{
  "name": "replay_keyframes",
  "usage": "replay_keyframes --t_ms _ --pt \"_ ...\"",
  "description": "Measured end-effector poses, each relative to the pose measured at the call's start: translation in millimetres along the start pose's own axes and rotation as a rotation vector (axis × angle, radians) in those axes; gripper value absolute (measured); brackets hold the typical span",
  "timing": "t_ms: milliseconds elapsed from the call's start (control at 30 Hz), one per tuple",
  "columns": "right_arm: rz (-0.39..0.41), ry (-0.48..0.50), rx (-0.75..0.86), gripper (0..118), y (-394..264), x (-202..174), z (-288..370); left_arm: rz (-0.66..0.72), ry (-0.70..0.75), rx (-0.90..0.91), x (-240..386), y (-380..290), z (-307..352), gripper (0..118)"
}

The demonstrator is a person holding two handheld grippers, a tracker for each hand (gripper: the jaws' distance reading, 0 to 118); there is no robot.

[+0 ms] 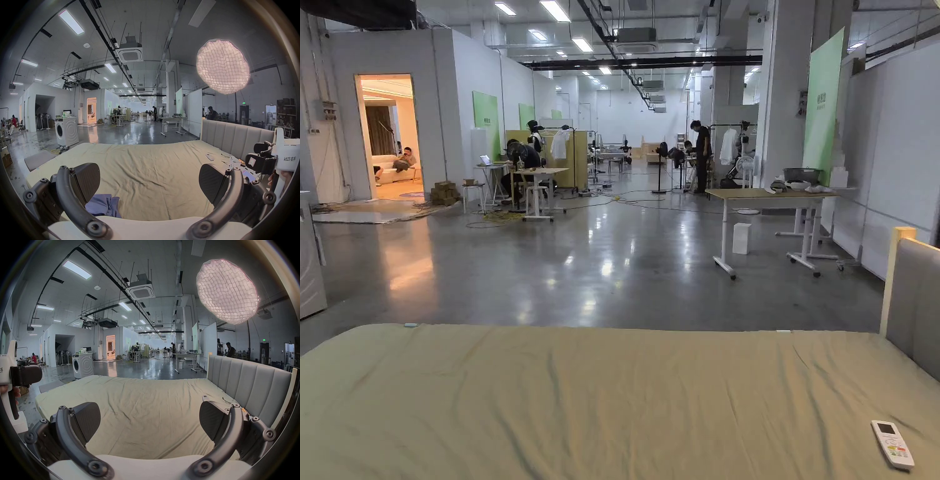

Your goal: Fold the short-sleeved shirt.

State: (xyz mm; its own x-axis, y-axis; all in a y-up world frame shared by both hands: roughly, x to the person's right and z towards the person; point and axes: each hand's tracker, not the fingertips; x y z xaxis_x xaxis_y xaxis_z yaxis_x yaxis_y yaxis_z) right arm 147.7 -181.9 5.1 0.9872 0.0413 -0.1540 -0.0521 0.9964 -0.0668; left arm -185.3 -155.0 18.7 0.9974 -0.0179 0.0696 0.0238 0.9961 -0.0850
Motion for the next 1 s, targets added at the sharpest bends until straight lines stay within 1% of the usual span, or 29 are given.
replay_keyframes --t_ms 200,433,633,833,900,967,1000 --pt "-0.003 0.006 -0.001 118 1.7 -2.0 -0.2 0.001 0.003 0.011 -2.1 0.6 1.5 118" --pt "-0.044 0.030 -0.009 118 -1.6 -5.8 -0.9 0.020 -0.012 0.013 -1.1 1.5 2.3 118" --pt "-0.014 0.027 -0.013 118 -1.7 -11.2 -1.6 0.014 -0.012 -0.001 -0.6 -0.9 2.4 118" --pt "-0.023 0.035 -0.046 118 0.9 -12.6 -6.5 0.023 -0.011 -0.002 0.2 0.2 1.1 118" --pt "-0.052 0.054 -0.049 118 1.0 -10.8 -7.7 0.024 -0.015 -0.003 0.4 0.7 0.6 118" --pt "-0.115 0.095 -0.050 118 1.3 -7.6 -8.1 0.022 -0.017 -0.003 0.8 1.0 0.3 118" --pt "-0.121 0.101 -0.048 118 3.8 -6.9 -8.0 0.020 -0.017 -0.002 0.8 1.1 0.3 118"
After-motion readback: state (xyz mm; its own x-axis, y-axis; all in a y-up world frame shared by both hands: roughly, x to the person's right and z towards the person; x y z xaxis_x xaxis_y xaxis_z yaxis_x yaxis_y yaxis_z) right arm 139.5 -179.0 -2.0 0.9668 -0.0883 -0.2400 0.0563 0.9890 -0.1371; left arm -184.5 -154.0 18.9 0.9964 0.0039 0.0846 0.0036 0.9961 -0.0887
